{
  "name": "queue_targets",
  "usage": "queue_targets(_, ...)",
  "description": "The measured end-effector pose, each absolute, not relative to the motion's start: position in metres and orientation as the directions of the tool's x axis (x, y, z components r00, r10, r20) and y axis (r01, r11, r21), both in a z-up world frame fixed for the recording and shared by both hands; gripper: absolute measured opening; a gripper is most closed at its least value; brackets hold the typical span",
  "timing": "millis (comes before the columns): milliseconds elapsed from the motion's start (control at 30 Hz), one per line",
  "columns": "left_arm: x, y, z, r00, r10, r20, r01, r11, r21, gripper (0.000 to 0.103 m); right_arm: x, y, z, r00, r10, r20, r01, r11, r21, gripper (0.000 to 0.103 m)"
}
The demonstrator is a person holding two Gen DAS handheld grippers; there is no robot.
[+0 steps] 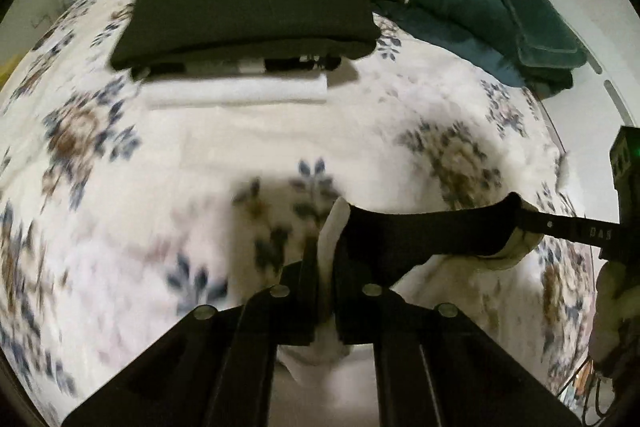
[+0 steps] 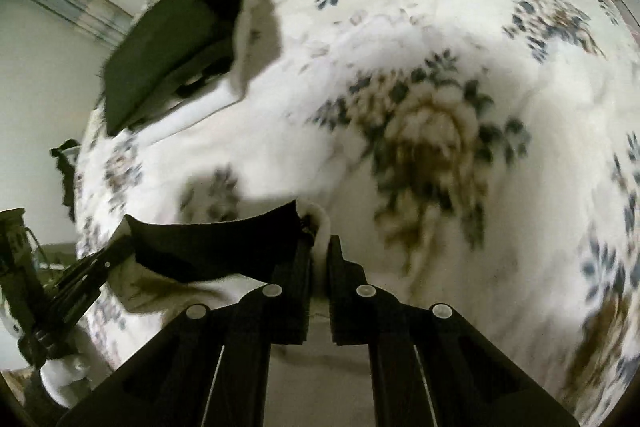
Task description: Fold small clothes
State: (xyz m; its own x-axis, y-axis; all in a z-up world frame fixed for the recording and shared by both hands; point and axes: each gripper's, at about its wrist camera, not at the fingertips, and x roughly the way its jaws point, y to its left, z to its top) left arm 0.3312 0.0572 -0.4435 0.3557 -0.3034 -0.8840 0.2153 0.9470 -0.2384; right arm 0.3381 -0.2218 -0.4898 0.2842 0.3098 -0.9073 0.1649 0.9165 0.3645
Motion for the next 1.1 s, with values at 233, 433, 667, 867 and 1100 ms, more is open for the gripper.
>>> queue_targets(233,0.242,0.07,-0.464,0.313,-0.304,-0.899,0.186,0.949,-0.256,0.005,0.204,-0.209,-0.5,0.237,0.288,-0.928,0.157,0.931,0.329,0.007)
queue_targets(433,0.182,0.101,-0.498,0.152,-0.348,-0.925,0.066,0.937,-0.342,0.006,0.143,-0.21,-0.546,0.117,0.325,-0.939,0.183,0.922,0.342,0.007)
queue_targets(667,0.178,0.145,-0.524,0.055,-0.423,-0.905,-0.169,0.889,-0.426,0.028,0.106,-0.252,-0.573,0.008,0.38,-0.925,0.309,0.879,0.364,0.021)
queue_targets(867,0.24,0.136,-0.537,0.183,-0.596,-0.781,-0.261,0.737,-0.624,0.066,0.095,-0.298,-0.582,0.201,0.588,-0.783,0.572,0.579,0.581,0.055)
queue_targets(1100,0.267,0.094,-0.55,0.154,-0.507,-0.848,-0.185,0.829,-0.529,0.012,0.106,-0.279,-0.635,0.259,0.719,-0.645,0.657,0.358,0.663,0.055)
